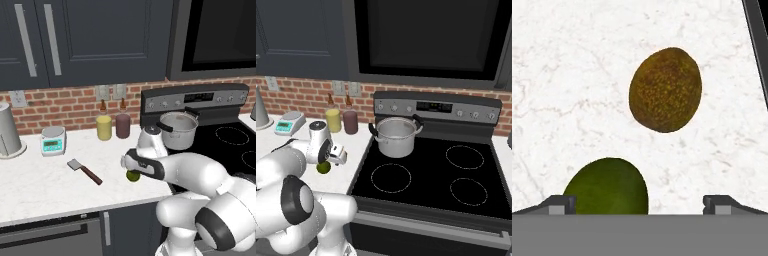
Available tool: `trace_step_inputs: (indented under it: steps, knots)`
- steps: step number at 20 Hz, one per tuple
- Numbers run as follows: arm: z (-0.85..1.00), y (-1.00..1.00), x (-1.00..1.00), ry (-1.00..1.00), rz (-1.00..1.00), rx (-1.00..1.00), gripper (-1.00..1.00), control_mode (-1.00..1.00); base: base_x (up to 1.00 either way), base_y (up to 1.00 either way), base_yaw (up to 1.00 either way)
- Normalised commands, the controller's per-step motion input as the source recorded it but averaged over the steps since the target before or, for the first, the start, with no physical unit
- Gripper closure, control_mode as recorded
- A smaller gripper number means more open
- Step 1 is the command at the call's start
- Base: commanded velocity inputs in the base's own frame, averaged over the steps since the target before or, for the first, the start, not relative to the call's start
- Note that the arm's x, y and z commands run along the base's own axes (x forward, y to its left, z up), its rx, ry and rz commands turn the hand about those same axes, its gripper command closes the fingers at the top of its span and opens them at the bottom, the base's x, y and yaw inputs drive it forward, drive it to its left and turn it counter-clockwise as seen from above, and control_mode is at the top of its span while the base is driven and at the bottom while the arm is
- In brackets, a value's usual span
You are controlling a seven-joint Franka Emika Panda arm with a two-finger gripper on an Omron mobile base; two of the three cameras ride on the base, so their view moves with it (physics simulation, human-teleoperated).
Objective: Put the lime and avocado in the pot. Retrieve the spatula and lightly stir the vegetables in the pot.
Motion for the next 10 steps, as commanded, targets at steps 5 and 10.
trace_step_inputs:
  steps: [5,10]
  knots:
    - [0.0,0.2,-0.13,0.0,0.0,0.0,-1.0,-1.0,0.0,0.0,0.0]
    - [0.0,0.02,-0.44,0.05,-0.02,0.0,-1.0,-1.0,0.0,0.0,0.0]
